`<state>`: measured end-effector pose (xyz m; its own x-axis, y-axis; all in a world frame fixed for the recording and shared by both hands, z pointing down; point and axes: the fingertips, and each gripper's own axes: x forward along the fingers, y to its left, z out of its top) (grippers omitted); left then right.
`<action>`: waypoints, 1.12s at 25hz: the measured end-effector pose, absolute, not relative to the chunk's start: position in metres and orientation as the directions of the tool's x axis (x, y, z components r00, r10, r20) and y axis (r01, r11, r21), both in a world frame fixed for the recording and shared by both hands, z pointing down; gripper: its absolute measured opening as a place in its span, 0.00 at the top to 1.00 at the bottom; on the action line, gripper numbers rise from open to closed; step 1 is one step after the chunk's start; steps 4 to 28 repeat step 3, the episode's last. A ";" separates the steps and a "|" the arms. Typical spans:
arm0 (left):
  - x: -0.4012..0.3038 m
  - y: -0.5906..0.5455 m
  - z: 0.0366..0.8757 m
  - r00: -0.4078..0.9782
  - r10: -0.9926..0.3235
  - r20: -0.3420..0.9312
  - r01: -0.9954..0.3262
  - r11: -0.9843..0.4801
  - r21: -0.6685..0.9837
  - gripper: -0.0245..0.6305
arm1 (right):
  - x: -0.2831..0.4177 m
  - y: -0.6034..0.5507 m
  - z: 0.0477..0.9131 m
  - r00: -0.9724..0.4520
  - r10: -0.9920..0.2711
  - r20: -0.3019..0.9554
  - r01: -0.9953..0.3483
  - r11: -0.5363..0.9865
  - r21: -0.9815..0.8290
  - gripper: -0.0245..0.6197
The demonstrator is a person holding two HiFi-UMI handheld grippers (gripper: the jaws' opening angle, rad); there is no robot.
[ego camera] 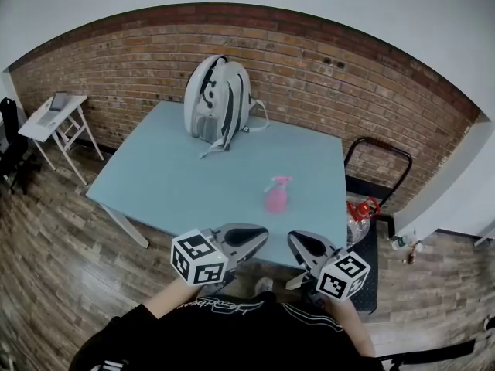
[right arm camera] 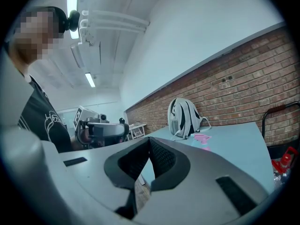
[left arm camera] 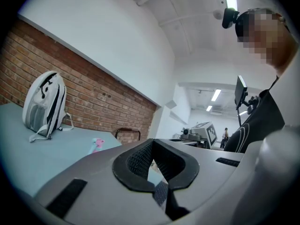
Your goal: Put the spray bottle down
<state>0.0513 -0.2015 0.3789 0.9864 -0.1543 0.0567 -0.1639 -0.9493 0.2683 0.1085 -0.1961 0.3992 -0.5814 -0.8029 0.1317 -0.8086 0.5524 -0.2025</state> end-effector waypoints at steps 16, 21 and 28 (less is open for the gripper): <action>0.039 -0.205 0.381 0.983 -0.172 0.059 -0.182 -0.944 0.276 0.95 | 0.099 -0.199 0.400 -0.581 -0.805 0.123 -0.807 0.549 -0.218 0.94; 0.039 -0.205 0.381 0.983 -0.172 0.059 -0.182 -0.944 0.276 0.95 | 0.099 -0.199 0.400 -0.581 -0.805 0.123 -0.807 0.549 -0.218 0.94; 0.039 -0.205 0.381 0.983 -0.172 0.059 -0.182 -0.944 0.276 0.95 | 0.099 -0.199 0.400 -0.581 -0.805 0.123 -0.807 0.549 -0.218 0.94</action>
